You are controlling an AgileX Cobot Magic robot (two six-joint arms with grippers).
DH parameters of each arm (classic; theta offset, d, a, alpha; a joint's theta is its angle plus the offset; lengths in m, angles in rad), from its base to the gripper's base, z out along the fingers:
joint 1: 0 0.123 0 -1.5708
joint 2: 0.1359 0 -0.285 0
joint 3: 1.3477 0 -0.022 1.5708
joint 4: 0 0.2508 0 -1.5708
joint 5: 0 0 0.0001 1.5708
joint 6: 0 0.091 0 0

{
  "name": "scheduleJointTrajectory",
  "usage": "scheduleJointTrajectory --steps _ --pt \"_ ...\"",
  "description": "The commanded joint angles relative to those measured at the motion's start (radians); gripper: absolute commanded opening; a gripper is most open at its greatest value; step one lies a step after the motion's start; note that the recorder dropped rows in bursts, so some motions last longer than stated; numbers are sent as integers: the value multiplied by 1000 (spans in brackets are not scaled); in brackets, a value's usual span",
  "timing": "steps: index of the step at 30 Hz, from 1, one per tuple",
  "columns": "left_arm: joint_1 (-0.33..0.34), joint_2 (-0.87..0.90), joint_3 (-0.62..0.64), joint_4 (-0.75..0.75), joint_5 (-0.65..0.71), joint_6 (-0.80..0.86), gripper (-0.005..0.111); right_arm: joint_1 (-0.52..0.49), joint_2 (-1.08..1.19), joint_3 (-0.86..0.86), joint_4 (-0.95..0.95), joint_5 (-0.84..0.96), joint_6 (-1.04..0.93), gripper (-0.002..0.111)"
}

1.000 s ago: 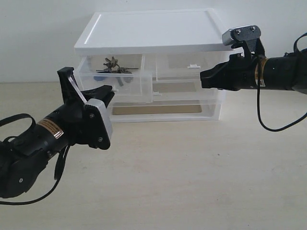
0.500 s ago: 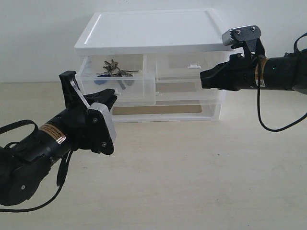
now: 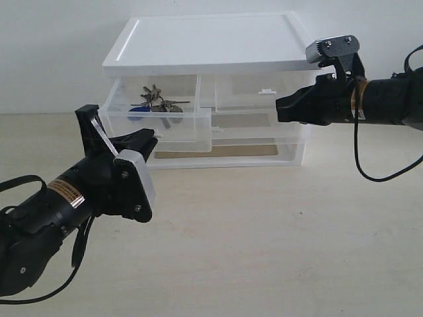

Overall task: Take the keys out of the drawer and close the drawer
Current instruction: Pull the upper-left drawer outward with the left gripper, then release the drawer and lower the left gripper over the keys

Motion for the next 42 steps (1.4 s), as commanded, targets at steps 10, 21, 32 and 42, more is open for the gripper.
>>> scheduleJointTrajectory --steps 10,21,32,42 --pt "-42 2 23 47 10 -28 4 -12 0 -19 99 91 -4 0" --pt "-45 2 60 37 3 -48 4 -12 0 -19 99 91 -4 0" --pt "-45 2 82 9 -8 -43 4 -12 0 -19 99 91 -4 0" --pt "-59 -2 115 19 -8 -41 4 -12 0 -19 99 91 -2 0"
